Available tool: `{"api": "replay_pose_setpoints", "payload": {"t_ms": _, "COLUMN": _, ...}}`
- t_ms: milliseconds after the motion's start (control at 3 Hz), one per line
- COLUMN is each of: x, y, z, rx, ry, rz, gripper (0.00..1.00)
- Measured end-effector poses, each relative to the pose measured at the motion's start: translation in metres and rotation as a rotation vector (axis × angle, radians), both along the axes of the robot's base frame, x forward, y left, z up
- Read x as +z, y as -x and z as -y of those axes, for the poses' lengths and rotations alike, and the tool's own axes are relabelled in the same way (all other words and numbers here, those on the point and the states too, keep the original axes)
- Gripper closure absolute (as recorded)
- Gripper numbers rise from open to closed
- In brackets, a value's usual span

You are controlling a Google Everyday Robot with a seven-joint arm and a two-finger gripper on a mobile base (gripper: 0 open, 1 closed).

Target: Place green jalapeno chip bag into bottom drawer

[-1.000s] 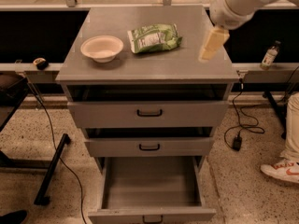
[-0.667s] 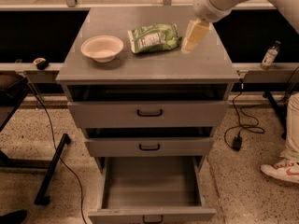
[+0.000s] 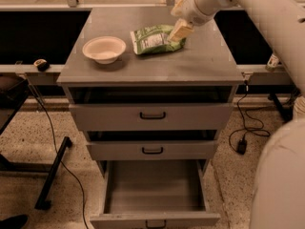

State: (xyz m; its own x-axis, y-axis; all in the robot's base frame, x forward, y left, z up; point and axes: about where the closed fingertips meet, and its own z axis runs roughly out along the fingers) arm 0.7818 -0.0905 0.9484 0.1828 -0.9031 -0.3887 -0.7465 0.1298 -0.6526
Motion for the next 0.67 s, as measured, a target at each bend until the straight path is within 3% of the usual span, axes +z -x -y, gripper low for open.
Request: {"api": "replay_pose_setpoints", "payload": {"t_ms": 667, "x": -0.049, "y": -0.027, "z": -0.023, "rx": 0.040, "ry": -0.023, "rz": -0.080, "gripper": 0.38}}
